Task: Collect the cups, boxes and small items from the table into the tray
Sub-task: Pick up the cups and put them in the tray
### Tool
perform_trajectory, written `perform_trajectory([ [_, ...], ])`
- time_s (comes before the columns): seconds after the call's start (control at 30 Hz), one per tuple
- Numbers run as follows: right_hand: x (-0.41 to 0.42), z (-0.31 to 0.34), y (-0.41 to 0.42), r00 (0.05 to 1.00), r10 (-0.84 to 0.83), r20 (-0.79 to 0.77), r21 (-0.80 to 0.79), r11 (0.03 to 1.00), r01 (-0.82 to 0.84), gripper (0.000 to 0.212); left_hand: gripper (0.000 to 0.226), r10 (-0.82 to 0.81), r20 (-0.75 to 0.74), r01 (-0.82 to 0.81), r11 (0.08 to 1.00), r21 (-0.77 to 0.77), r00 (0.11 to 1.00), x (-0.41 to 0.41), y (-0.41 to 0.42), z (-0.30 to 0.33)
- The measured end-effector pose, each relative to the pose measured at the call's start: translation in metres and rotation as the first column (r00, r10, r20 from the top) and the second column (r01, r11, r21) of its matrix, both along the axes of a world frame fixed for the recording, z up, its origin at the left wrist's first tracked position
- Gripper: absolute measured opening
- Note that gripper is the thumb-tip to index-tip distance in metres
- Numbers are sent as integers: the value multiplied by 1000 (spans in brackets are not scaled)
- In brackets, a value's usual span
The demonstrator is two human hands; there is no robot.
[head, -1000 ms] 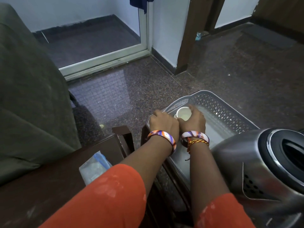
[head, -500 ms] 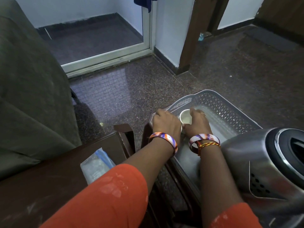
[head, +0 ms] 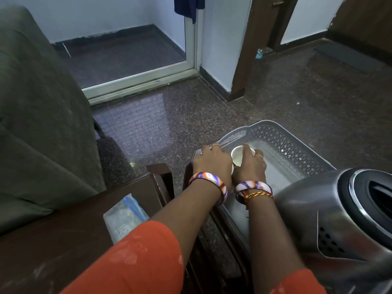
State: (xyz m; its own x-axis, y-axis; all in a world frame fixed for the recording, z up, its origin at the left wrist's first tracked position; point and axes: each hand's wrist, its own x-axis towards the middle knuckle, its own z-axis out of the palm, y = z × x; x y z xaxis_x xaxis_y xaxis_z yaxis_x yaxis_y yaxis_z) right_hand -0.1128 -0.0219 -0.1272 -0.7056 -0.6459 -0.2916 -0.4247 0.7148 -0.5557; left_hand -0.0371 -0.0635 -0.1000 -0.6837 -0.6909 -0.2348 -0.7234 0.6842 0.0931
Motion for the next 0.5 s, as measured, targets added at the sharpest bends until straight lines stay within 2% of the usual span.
perform_trajectory([
  [0.13, 5, 3, 0, 999, -32, -40, 32, 999, 33, 83, 49, 29, -66, -30, 1000, -7, 997, 7, 3, 3],
  [0.27, 23, 14, 11, 974, -55, -222, -244, 970, -1, 69, 35, 52, -255, -71, 995, -69, 966, 36, 6, 11],
  [0.37, 58, 19, 18, 936, -46, -349, -454, 882, -125, 53, 27, 123, -346, -143, 989, -32, 930, 73, 13, 19],
  [0.43, 91, 16, 19, 912, -2, -410, -534, 811, -238, 41, 28, 208, -383, -217, 976, 21, 900, 105, 19, 21],
  [0.5, 129, 8, 21, 906, 106, -410, -548, 765, -338, 38, 28, 311, -400, -307, 949, 76, 862, 143, 27, 16],
])
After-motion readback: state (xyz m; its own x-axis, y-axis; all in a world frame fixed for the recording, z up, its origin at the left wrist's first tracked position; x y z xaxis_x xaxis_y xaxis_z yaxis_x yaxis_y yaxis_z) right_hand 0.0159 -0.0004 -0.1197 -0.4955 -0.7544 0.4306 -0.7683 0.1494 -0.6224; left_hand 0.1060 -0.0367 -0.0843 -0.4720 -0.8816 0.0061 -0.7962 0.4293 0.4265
